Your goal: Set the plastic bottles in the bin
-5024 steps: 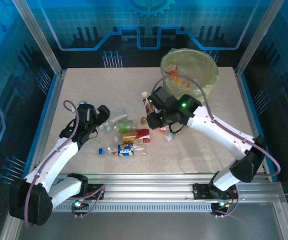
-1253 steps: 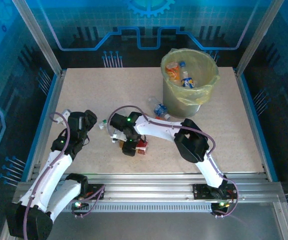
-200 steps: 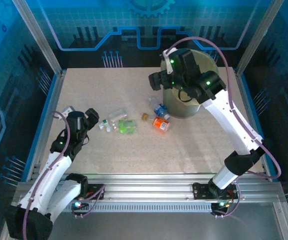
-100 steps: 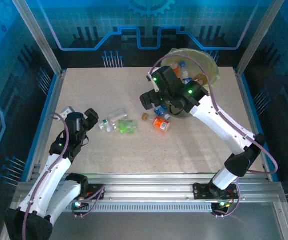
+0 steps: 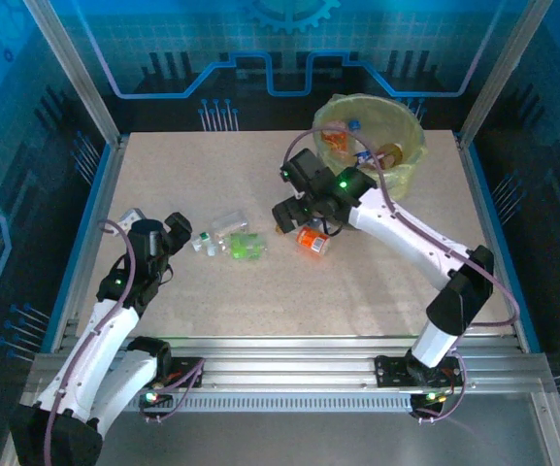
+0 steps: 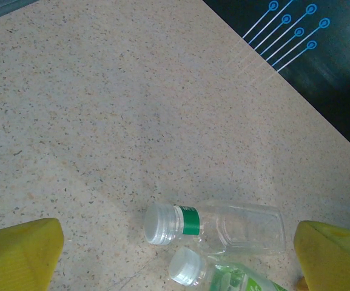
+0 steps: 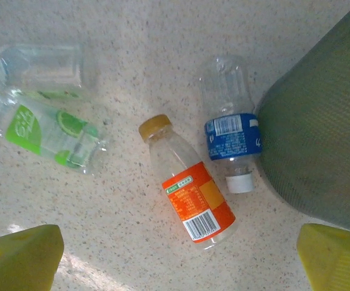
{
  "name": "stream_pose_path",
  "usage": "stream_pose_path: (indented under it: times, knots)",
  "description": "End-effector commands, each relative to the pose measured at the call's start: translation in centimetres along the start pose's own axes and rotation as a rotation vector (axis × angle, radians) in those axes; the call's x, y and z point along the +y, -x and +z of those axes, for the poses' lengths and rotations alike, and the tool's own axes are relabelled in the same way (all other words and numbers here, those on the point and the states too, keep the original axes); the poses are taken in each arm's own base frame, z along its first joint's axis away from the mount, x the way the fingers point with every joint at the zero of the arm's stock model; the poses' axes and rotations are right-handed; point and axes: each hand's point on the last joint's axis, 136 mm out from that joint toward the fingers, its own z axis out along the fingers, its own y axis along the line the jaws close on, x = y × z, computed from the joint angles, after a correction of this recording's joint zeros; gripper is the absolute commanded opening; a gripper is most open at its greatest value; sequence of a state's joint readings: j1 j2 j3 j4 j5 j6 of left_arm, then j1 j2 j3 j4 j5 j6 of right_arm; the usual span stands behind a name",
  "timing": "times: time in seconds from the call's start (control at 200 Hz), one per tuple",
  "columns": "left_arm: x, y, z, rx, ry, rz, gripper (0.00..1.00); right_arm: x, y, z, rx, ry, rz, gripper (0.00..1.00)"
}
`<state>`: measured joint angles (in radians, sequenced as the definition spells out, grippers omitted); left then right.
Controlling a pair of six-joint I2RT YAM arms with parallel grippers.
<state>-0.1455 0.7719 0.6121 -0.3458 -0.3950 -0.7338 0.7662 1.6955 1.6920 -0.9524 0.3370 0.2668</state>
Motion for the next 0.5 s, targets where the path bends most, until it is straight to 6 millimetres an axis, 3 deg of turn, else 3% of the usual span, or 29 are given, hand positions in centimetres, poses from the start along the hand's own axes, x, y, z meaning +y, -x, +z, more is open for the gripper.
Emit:
stream_pose_path:
  times: [0.0, 0.24, 0.495]
  knots:
    - [0.1, 0.2, 0.0, -0.012, -0.005, -0.022, 0.99, 0.6, -2.3, 2.0, 0.091, -0.008, -0.069, 1.0]
    - [0.1, 0.2, 0.2, -0.01, -0.006, -0.026, 0.99, 0.8, -5.0, 6.2, 0.23, -0.027, -0.14, 0.95]
    - [0.1, -0.2, 0.4, 0.004, -0.003, -0.021, 0.99, 0.8, -5.2, 9.7, 0.301, -0.051, -0.171, 0.84]
